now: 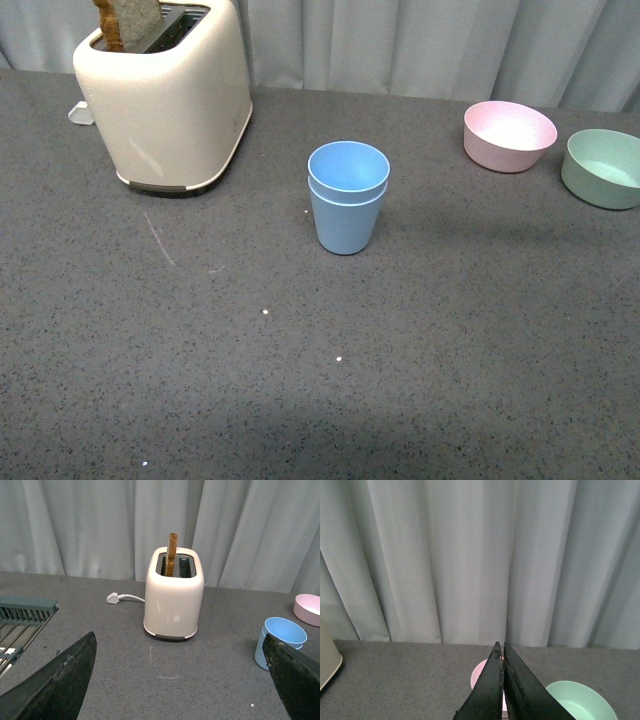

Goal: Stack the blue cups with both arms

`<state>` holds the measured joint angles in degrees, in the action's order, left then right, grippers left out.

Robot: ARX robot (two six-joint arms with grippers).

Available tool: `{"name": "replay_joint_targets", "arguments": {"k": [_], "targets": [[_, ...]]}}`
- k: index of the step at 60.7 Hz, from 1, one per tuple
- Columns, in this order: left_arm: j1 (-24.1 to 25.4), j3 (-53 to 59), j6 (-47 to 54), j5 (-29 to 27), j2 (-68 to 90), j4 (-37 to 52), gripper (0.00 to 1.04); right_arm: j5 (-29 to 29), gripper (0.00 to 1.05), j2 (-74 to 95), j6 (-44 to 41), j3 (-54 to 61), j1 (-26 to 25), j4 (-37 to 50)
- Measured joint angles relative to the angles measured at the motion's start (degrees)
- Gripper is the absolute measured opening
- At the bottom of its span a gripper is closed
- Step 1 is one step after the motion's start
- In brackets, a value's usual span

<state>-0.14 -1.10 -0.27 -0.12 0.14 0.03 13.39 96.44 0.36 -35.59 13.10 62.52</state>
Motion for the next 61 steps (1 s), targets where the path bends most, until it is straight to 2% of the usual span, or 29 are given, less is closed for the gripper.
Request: {"name": "replay_joint_targets", "arguments": {"k": [11, 24, 45, 50, 61], "targets": [[-0.02, 0.0, 0.0, 0.0, 0.0, 0.0, 0.98, -3.3, 0.01, -5.57, -0.17, 11.85, -2.89, 4.44], [0.0, 0.0, 0.0, -0.02, 0.0, 0.0, 0.98, -6.05, 0.01, -14.58, -0.2, 20.79, -5.62, 3.87], [0.0, 0.0, -0.02, -0.02, 0.0, 0.0, 0.98, -9.11, 0.01, -29.53, -0.2, 29.14, -8.68, -3.06], [-0.02, 0.0, 0.0, 0.0, 0.0, 0.0, 0.98, -12.76, 0.01, -33.27, -0.2, 30.58, -11.34, -5.53], [0.0, 0.0, 0.0, 0.0, 0.0, 0.0, 0.98, -13.14, 0.01, -41.83, -0.2, 32.79, -12.96, -11.65]]}}
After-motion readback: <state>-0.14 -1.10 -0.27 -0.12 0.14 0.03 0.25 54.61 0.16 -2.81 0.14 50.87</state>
